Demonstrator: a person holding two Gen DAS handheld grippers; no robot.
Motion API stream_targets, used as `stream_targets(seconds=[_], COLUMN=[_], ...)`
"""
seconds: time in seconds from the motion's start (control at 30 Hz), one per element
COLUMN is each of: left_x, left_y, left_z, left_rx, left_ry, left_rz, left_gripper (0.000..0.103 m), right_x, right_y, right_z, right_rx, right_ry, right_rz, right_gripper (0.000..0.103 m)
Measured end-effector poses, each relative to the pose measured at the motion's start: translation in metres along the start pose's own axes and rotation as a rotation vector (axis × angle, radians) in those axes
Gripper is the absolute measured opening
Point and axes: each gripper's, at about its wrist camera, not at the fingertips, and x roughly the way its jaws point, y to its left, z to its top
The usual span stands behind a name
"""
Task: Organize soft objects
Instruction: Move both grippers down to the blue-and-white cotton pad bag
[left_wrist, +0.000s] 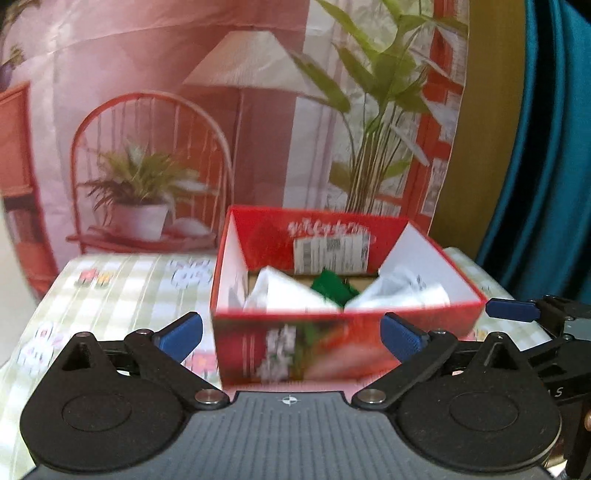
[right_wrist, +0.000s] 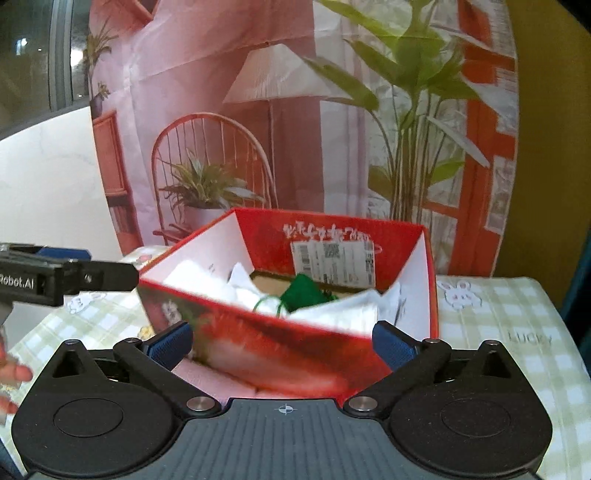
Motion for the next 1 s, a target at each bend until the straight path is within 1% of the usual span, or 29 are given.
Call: stream_targets(seconds=[0.1,0.23,0.37,0.53,0.6,0.73,0.83,1.0], left_x=[-0.008,-0.012,-0.008,0.004,0.009,0.017,0.025,0.034], left_y=[0.004,0.007,0.002,0.000,0.000,-0.001,-0.005,-0.004], left_z=[-0.019,-0.048,-0.074,-0.096,-0.102,-0.115,-0.122,-0.128], left_rx=[-0.045,-0.099,-0.063,-0.038,-0.034,-0.024,0.005,-0.015], left_ry=[0.026,0.081,0.145,0.202,0.223,0.256,0.272,0.290], left_rz=[0.004,-0.029,-0.015,-0.003,-0.004,-0.009,0.000,-0.033], left_gripper=[0.103,0.103,0.103,0.103,0.103,0.103,0.103,0.103], right_x=[-0.010,-0.015,-0.020,-0.013,-0.009,-0.004,-0.002,0.001], right_y=[0.008,0.017,0.024,0.027,0.031,0.041,0.045,0.049], right_z=[-0.017,-0.042,-0.068,-0.092,-0.100,-0.112,-0.119,-0.126], right_rx=[0.007,0.011,-0.015,-0.024,-0.059,-0.175,-0.221,-0.271], right_ry=[0.008,0.070,0.075,0.128,0.141,0.131,0.120,0.103], right_rz=[0.006,0.032,-0.011,-0.008,-0.024,-0.059,-0.074,-0.090], right_gripper=[0.103,0.103,0.103,0.103,0.103,0.102,0.102,0.103])
